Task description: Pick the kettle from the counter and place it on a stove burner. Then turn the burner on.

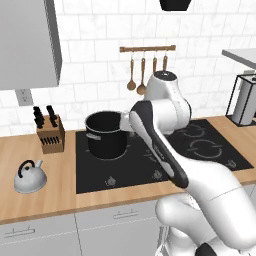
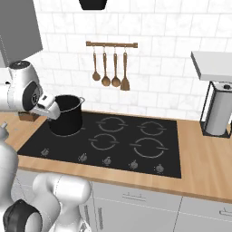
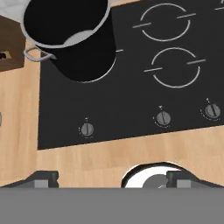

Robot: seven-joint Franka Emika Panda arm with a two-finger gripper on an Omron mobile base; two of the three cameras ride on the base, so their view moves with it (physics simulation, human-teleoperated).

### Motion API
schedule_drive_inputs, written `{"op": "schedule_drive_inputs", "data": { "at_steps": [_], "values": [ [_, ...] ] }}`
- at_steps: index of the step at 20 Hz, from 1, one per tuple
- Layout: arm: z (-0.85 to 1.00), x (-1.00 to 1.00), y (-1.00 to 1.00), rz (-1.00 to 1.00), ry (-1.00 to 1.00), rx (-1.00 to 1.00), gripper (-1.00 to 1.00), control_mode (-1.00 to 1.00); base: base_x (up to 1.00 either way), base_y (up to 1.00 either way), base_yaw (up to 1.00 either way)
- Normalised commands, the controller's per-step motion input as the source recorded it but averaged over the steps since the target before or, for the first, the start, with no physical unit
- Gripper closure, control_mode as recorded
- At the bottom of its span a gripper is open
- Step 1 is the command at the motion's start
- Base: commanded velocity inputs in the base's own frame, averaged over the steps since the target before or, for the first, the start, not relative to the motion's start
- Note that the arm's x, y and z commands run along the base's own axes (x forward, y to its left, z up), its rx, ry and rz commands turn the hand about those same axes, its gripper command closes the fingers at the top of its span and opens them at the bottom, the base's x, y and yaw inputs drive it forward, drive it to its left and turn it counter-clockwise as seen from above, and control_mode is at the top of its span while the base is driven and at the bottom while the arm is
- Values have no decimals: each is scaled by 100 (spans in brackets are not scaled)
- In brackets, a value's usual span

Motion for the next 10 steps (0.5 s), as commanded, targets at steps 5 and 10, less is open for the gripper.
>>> {"op": "schedule_drive_inputs", "data": {
  "at_steps": [5, 10],
  "values": [
    [-26, -36, 100, -14, -2, 3, -100, -100, 0, 0, 0],
    [-4, -14, 100, -9, 0, 1, -100, -100, 0, 0, 0]
  ]
}}
